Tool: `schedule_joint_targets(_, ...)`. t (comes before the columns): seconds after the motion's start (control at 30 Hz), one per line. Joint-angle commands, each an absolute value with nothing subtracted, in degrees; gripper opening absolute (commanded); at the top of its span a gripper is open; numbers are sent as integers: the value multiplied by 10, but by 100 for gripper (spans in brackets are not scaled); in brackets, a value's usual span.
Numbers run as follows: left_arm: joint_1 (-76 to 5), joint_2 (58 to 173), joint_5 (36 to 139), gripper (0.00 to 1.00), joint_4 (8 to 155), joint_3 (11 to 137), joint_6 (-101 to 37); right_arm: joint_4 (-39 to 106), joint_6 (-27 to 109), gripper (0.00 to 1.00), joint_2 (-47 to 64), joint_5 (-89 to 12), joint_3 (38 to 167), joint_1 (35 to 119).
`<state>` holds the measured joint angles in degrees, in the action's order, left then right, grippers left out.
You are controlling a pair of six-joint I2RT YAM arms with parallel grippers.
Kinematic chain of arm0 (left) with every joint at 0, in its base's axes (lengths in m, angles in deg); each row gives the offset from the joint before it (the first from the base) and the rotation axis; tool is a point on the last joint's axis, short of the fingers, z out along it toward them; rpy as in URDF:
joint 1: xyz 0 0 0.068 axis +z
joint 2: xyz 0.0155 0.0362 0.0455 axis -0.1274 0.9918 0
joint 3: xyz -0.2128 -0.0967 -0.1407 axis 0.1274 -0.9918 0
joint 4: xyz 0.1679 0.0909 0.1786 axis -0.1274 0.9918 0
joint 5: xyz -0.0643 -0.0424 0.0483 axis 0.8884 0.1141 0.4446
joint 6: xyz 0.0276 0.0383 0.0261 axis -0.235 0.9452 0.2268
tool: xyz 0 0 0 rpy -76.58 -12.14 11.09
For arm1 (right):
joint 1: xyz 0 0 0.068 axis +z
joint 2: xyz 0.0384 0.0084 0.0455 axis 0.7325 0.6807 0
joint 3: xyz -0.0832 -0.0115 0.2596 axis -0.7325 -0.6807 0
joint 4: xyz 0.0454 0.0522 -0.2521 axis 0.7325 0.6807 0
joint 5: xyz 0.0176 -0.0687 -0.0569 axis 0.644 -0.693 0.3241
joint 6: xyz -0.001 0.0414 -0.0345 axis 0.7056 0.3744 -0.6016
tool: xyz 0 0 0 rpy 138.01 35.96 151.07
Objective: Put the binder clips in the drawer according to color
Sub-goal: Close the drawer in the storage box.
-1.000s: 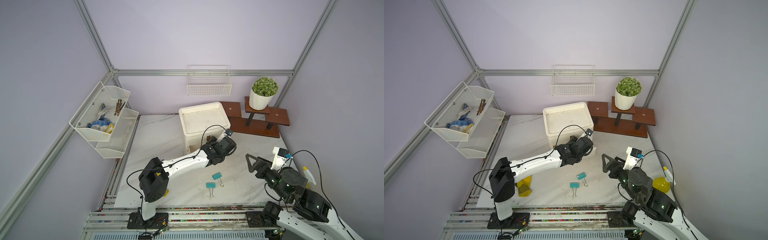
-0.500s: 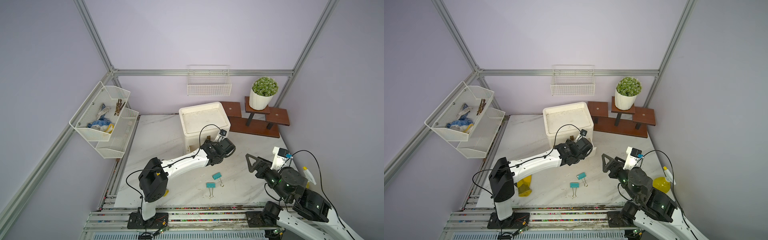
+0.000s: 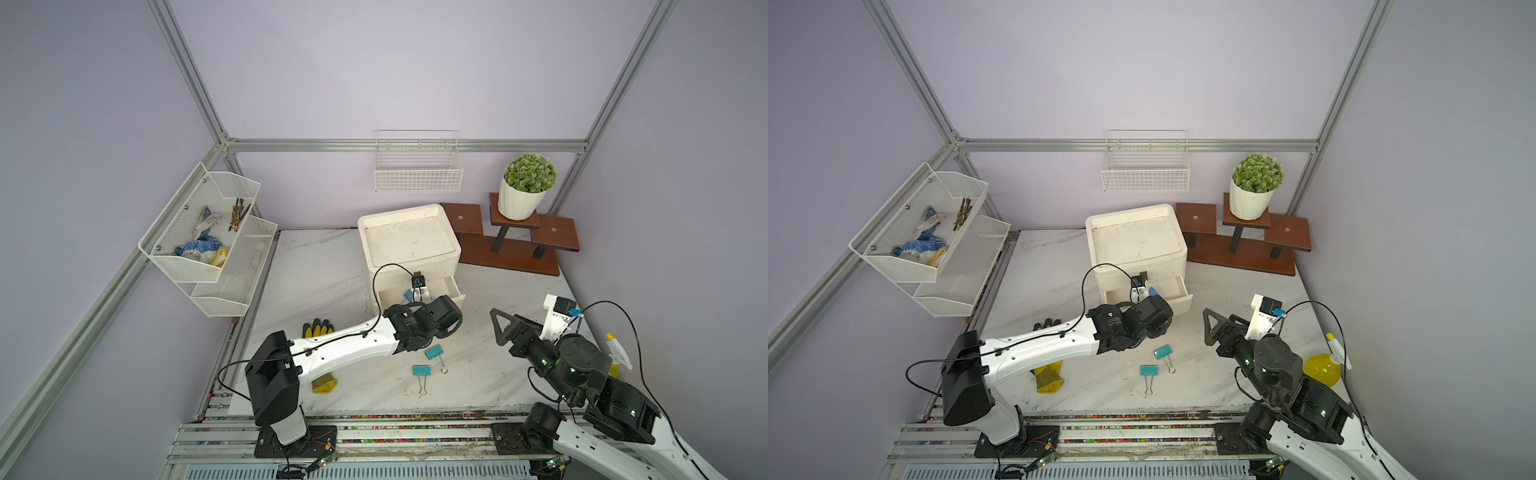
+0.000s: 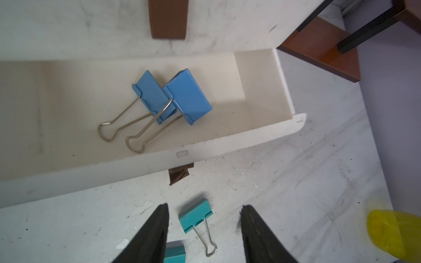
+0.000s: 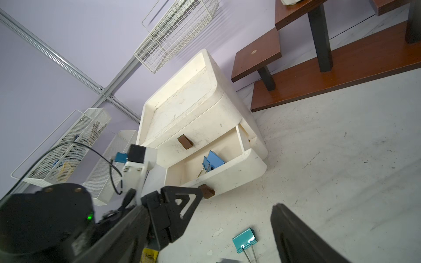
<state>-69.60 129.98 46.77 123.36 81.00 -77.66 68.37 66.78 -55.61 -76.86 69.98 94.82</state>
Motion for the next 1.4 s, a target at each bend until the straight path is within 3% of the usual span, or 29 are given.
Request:
schedule_joint_targets(0.0,-687,1325,469,54,1195,816,-808,678,665,90,-564,-780,702,947)
schedule_joint_targets(0.43,-655,1394,330,55,1238,895,-719,674,671,90,-563,-771,688,947)
schedule_joint_targets(0.9,-588,1413,329,54,1154,911,-616,660,698,90,-557,-749,646,947)
schedule_joint_targets(1.37,-613,1379,327,52,1088,830,-635,639,714,89,-546,-737,616,947)
